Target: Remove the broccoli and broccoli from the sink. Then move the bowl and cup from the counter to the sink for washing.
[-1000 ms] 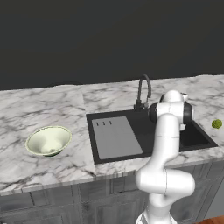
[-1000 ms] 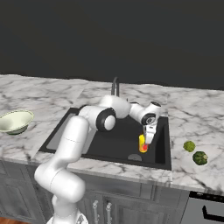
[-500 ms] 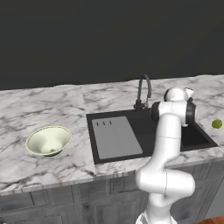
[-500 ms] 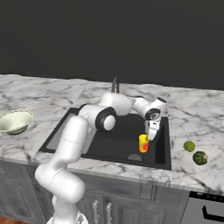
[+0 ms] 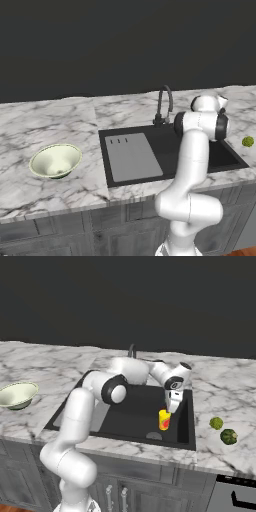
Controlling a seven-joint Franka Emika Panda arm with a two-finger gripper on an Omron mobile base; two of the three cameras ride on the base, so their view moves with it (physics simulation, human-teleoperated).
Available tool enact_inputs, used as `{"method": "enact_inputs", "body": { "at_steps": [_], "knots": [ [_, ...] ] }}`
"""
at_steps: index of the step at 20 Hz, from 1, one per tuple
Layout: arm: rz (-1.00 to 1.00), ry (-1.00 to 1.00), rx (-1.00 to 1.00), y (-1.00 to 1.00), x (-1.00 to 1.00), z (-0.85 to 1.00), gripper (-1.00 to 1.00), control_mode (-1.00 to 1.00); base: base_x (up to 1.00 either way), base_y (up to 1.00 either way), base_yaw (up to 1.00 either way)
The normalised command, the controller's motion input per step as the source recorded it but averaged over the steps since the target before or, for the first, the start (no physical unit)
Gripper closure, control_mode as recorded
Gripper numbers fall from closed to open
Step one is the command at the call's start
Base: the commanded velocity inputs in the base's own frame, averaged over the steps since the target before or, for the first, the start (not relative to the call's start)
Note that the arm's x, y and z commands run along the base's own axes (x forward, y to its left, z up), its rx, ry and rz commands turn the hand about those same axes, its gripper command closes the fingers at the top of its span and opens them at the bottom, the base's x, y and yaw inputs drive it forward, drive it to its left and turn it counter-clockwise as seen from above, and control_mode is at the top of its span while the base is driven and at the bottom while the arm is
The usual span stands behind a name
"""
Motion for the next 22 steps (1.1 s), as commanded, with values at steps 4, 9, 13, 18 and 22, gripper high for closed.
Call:
{"method": "enact_inputs", "body": {
  "at_steps": [4, 9, 13, 18, 22],
  "knots": [
    [0.02, -0.17, -0.19, 0.17, -0.30, 0.23, -1.00, -1.00, 0.00, 0.00, 0.00],
    [0.03, -0.17, -0.19, 0.19, -0.31, 0.25, -1.00, -1.00, 0.00, 0.00, 0.00],
    [0.01, -0.18, -0.11, 0.22, -0.31, 0.24, -1.00, -1.00, 0.00, 0.00, 0.00],
    [0.05, -0.08, -0.04, 0.21, -0.25, 0.28, -1.00, -1.00, 0.00, 0.00, 0.00],
    [0.05, 0.04, -0.01, 0.18, -0.17, 0.39, -1.00, -1.00, 0.00, 0.00, 0.00]
  ]
}}
